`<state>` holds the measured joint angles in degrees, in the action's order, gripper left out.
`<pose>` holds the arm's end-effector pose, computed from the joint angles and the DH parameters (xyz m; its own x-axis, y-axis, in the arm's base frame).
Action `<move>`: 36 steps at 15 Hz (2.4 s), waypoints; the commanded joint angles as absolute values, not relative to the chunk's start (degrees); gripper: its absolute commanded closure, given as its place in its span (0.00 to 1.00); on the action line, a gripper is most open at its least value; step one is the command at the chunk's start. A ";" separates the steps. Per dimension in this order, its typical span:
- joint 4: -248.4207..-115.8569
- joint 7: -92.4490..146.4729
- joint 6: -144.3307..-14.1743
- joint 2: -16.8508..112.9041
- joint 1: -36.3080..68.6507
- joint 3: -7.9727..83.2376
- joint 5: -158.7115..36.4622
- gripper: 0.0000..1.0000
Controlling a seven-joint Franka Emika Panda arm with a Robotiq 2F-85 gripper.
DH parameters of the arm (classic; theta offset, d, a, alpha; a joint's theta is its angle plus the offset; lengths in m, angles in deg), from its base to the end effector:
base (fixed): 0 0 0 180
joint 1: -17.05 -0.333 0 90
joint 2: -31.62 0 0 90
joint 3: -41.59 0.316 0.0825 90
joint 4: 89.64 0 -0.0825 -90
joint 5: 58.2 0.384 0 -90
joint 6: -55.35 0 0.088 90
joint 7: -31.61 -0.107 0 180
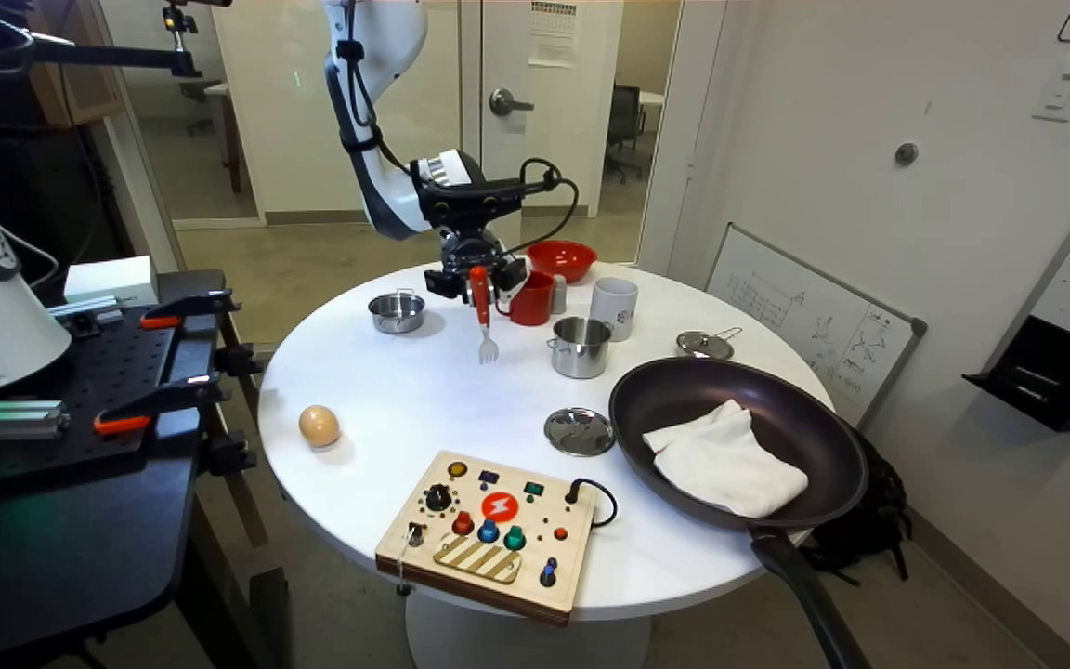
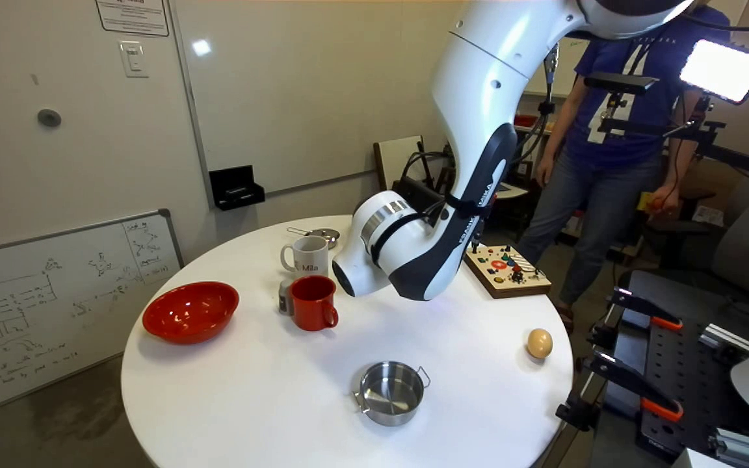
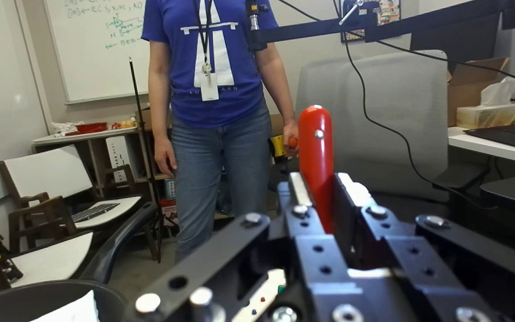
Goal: Move the fork to the right
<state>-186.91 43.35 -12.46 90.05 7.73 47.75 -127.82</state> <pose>0.5302 0.0174 0.0469 0.1230 -0.1643 -0.9787 0.9612 -0.2258 0.1587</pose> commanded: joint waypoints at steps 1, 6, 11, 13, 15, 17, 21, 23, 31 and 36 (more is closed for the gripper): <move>-183.44 45.49 -11.81 91.78 8.88 48.79 -125.84 0.92; -182.25 49.99 -14.42 92.10 10.63 49.53 -124.60 0.92; -179.86 53.84 -16.62 93.95 12.52 49.13 -122.60 0.92; -179.28 54.70 -17.88 94.35 13.26 49.23 -121.80 0.92; -179.32 56.38 -20.28 94.30 14.19 49.53 -121.38 0.92; -180.68 60.24 -24.90 93.31 15.43 50.12 -122.04 0.92; -180.69 64.88 -28.91 93.42 15.96 49.52 -121.72 0.92; -181.42 66.66 -30.11 93.12 16.09 49.16 -122.36 0.92; -184.80 75.75 -39.23 91.75 16.53 47.00 -128.72 0.93; -185.56 78.51 -41.96 91.37 16.51 45.89 -130.60 0.93</move>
<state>-183.03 76.59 -39.43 93.25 16.50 46.67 -128.49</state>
